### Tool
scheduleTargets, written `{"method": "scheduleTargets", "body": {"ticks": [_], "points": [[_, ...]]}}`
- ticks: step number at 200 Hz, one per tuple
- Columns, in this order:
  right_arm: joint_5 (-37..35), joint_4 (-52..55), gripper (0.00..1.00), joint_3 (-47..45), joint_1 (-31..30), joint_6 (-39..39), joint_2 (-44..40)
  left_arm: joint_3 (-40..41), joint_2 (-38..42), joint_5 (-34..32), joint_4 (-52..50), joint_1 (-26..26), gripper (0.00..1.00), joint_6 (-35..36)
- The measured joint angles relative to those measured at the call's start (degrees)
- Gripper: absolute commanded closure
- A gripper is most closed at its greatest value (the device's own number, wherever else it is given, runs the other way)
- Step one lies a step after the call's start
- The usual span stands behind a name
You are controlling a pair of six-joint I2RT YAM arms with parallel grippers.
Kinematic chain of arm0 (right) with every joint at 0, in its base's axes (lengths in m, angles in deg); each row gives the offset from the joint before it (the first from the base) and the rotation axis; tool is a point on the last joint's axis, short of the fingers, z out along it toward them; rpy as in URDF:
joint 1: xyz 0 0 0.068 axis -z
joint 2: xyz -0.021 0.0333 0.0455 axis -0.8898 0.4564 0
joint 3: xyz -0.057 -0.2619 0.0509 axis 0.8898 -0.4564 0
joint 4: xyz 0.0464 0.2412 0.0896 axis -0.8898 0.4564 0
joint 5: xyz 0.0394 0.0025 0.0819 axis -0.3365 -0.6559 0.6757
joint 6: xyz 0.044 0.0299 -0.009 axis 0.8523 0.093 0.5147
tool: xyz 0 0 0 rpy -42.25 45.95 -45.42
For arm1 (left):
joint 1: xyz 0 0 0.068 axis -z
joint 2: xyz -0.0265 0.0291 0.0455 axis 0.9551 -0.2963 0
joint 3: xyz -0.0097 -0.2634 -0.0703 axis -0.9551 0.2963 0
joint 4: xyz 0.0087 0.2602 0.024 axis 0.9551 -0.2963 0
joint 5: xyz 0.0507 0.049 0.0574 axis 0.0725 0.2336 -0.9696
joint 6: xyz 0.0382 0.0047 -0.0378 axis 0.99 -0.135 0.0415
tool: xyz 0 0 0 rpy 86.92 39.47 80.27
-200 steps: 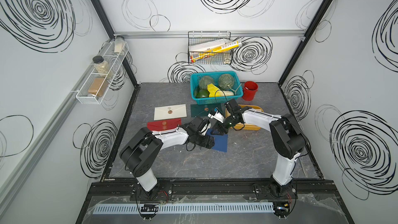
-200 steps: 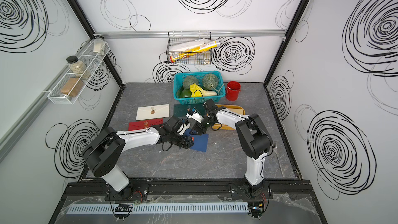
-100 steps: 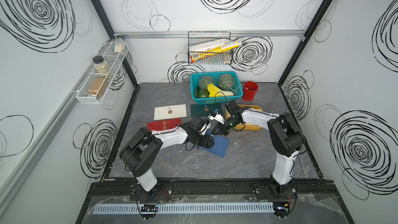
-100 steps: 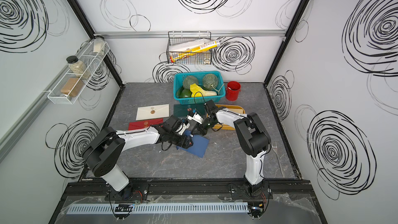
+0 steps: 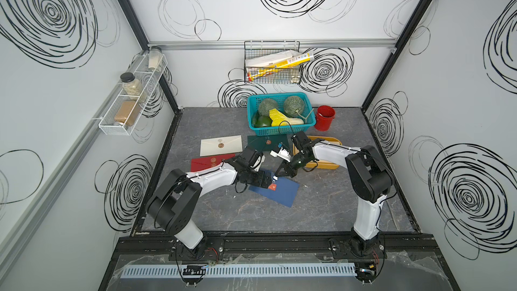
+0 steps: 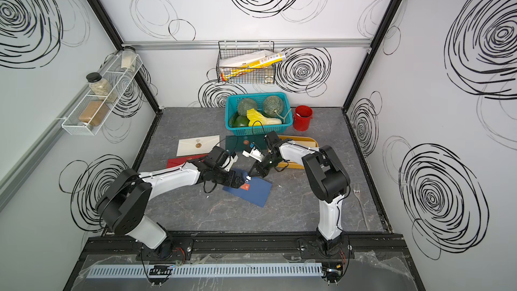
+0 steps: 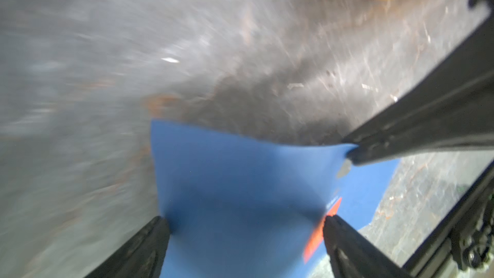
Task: Put the sealed envelopes into the storage box
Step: Pick up the envelope from the center of the board, then move the storage box to the center of the board.
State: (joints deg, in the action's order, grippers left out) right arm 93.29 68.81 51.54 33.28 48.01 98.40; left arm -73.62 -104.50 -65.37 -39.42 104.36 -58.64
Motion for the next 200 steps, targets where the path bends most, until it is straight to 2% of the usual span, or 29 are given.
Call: {"method": "scheduleTargets", "body": {"ticks": [41,68,101,154,200], "points": [[-3.43,-0.04,1.00,-2.51,0.20,5.79,-10.36,-5.70,9.84,-4.02,-6.64,-6.43,0.03,-3.17],[-9.05,0.09,1.00,-2.84,0.46,11.13,-16.94,-11.72,10.80,-9.55,-8.57,-6.97,0.04,-6.56],[-17.49,0.59,1.00,-2.82,4.20,18.84,-22.60,-13.16,8.68,-13.11,-9.62,-6.43,0.05,-9.66],[-33.94,-0.22,1.00,0.76,15.17,29.20,-34.03,-14.51,1.55,-15.08,-10.01,2.62,0.05,-14.38],[-46.27,-1.97,1.00,1.16,17.77,34.32,-38.18,-28.98,-13.22,-16.22,-8.72,9.73,0.06,-19.56]]}}
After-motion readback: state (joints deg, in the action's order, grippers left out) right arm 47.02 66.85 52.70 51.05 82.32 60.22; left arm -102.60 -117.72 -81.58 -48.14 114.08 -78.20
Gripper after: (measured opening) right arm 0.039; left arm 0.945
